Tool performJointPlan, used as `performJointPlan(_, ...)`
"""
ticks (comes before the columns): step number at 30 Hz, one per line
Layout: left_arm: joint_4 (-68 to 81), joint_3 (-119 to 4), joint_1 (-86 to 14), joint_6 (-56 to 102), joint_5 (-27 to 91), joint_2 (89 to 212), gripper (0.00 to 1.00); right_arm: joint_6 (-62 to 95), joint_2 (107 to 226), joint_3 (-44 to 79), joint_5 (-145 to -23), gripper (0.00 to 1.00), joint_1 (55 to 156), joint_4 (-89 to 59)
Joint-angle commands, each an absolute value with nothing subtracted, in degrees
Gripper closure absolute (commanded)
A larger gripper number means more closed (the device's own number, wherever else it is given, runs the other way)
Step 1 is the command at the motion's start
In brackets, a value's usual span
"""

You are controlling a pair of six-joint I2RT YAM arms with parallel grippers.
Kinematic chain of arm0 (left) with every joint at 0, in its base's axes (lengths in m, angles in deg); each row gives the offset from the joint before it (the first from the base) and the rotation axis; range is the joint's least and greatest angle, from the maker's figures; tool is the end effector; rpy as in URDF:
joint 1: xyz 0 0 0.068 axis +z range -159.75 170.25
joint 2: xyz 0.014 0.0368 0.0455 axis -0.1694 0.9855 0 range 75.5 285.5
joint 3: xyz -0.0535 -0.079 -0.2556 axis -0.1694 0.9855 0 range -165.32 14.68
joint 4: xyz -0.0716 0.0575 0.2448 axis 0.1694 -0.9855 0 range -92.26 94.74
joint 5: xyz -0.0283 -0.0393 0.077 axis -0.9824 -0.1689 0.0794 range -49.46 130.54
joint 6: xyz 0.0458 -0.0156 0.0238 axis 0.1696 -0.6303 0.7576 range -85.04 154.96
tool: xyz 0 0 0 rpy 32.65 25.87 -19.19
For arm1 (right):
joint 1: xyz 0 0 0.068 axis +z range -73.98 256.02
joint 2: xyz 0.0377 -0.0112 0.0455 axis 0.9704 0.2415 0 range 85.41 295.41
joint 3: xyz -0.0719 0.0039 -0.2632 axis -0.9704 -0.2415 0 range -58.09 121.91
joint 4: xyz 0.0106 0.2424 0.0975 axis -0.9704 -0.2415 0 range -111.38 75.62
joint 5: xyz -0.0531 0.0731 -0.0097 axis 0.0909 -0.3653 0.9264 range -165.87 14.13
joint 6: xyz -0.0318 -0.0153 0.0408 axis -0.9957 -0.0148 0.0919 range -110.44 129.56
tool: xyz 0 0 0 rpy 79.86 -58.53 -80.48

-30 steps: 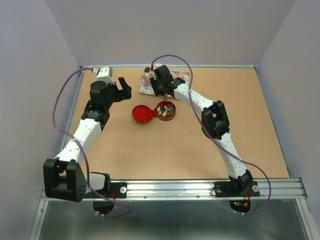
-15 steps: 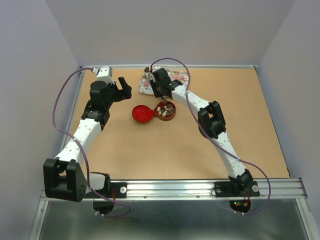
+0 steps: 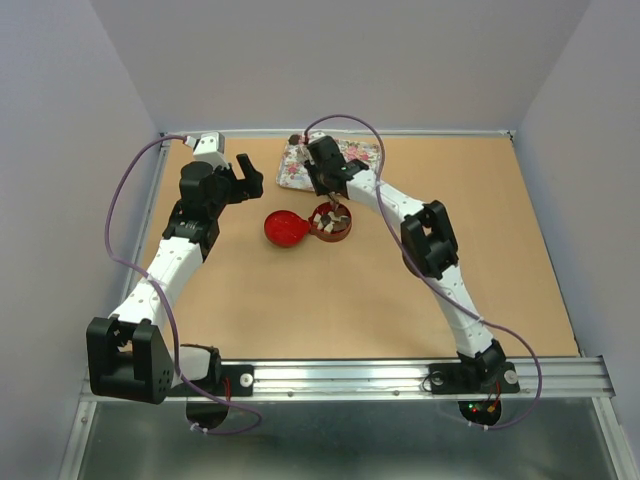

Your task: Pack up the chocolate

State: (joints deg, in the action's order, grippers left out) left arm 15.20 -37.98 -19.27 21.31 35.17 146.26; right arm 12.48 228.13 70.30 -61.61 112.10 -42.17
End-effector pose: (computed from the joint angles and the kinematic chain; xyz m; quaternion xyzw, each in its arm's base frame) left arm 0.2885 -0.0518 0.3293 0.0037 0.7524 -0.1666 0.6373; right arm 0.4601 0.3243 0.1982 -0.2105 0.8836 0.0275 0.4175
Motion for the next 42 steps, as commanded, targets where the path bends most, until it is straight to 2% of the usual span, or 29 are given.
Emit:
performJointPlan(1, 17.6, -40.7, -19.1, 21.3, 35.0, 144.8, 0.01, 11.5, 216.6, 65.6, -59.3, 0.73, 112.0, -39.3)
performJointPlan(8, 17.4, -40.6, -19.2, 21.2, 34.7, 144.6, 0.01, 10.0, 202.4, 53.8, -60.3, 0.73, 112.0, -37.8)
performJointPlan(19, 17.1, -40.8, -19.1, 21.1, 34.3, 144.8, 0.01, 11.2, 180.9, 23.8, -59.3, 0.73, 113.9, -38.5)
performJointPlan(27, 16.7, -41.0, -19.2, 21.2, 34.7, 144.7, 0.01, 13.6, 177.1, 17.2, -60.1, 0.73, 117.0, -42.5)
performJointPlan(42, 16.4, -41.0, -19.2, 21.0, 34.6, 144.2, 0.01, 13.9, 178.7, 16.7, -60.8, 0.73, 118.6, -44.6)
